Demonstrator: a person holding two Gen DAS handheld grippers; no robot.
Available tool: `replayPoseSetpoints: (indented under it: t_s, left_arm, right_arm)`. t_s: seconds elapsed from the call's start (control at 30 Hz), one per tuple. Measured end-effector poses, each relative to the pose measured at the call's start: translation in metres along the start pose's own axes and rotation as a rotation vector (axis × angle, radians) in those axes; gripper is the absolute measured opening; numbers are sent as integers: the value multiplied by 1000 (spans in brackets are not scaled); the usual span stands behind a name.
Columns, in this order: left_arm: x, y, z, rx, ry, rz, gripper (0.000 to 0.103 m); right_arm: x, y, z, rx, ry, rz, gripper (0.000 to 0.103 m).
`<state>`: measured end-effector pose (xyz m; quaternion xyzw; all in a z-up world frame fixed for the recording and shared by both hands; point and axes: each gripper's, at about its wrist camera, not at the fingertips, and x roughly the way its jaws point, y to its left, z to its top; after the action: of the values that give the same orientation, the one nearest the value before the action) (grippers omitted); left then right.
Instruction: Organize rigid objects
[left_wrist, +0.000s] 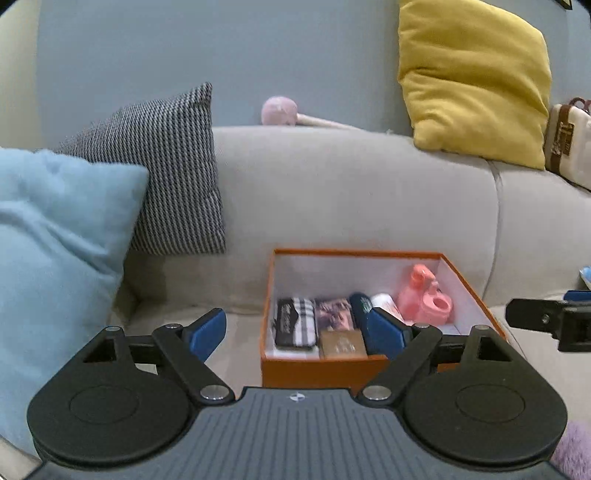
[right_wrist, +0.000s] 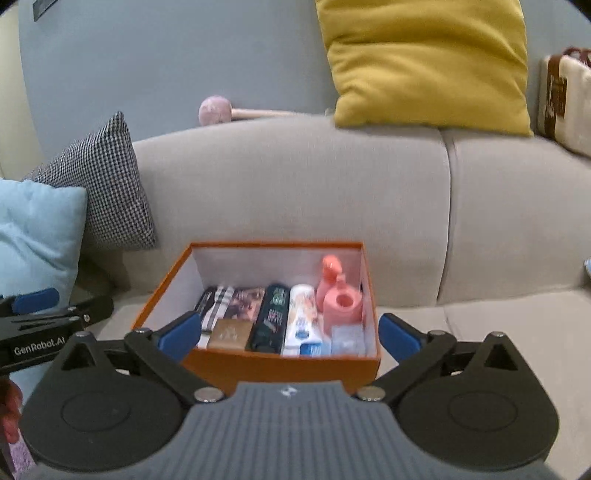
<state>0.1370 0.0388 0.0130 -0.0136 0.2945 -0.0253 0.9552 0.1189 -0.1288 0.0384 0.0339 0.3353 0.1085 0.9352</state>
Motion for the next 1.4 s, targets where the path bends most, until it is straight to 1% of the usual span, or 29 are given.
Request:
replayPoseSetpoints:
  t_s: [0.17,0.37,1.4]
  left_arm:
    - [-2,-5,-7,10,43,-22,101]
    - [-11,-4,-7,-5,37,-39,101]
    - [-19,-1,-10,-9,32,-15,101]
  right_arm:
    - [-3,4,-6,-3,12,0,102]
    - [-11,9,-8,-16,9,4,102]
    - [-17,15,-16,-19,18,9,102]
